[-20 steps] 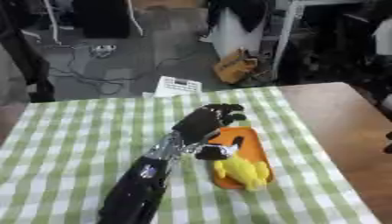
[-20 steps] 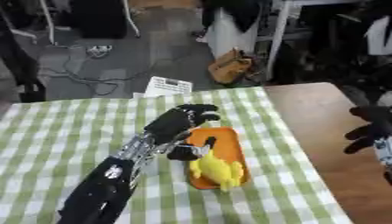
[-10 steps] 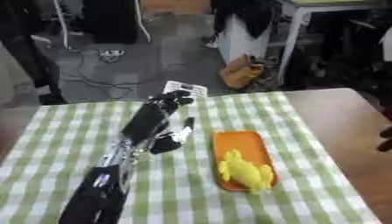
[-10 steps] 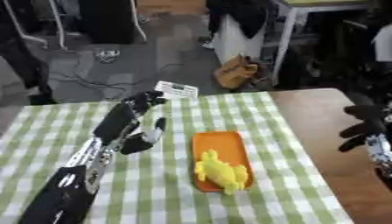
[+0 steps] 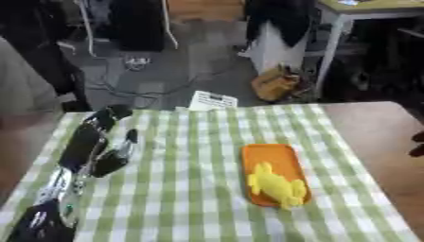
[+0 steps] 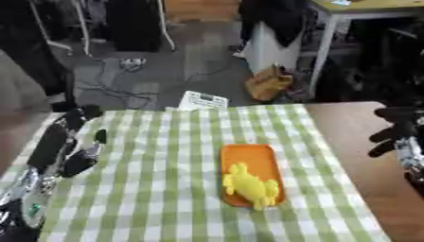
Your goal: Pick up objects on the table and place them in the box.
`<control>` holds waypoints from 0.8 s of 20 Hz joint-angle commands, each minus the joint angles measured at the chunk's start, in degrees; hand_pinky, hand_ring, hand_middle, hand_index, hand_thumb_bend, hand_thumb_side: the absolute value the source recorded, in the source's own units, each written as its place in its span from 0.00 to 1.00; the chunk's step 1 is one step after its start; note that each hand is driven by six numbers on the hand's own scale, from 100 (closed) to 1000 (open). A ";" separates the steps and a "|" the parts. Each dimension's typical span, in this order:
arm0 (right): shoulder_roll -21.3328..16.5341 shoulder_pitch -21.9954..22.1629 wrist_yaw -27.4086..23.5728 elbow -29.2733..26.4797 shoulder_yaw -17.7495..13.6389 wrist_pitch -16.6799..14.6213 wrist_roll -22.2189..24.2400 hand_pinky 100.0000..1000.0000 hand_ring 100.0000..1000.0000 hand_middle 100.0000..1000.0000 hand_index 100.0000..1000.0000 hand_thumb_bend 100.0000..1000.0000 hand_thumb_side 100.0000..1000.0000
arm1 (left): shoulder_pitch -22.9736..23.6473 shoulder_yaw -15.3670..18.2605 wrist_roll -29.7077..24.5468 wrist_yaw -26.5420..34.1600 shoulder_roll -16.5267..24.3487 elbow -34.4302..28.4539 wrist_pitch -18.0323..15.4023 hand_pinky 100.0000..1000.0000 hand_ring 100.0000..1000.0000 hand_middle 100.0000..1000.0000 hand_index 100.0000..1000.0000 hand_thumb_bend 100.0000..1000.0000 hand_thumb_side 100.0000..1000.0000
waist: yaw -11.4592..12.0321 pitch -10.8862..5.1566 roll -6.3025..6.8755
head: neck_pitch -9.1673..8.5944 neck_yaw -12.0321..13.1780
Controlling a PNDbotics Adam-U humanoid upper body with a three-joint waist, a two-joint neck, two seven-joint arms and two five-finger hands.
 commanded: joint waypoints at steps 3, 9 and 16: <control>-1.75 -0.04 0.58 -1.36 -0.69 0.34 -0.31 0.46 0.56 0.71 0.72 0.00 0.67 | 4.55 5.06 3.65 4.66 1.18 -1.65 -0.75 0.56 0.65 0.71 0.82 0.11 0.99 | 0.51 -2.26 1.01 | 0.62 -0.39; -1.59 0.08 0.56 -1.36 -0.68 0.45 -0.27 0.46 0.56 0.71 0.72 0.00 0.67 | 4.83 5.69 -0.94 9.31 1.17 -4.08 3.90 0.54 0.62 0.69 0.83 0.10 1.00 | 0.17 -2.54 0.90 | 0.32 -0.25; -1.64 -0.01 0.55 -1.36 -0.70 0.38 -0.36 0.46 0.56 0.71 0.73 0.00 0.67 | 4.54 4.26 -6.20 14.57 1.44 -9.20 9.16 0.53 0.61 0.69 0.83 0.10 1.00 | 0.03 -2.40 0.89 | 0.10 -0.15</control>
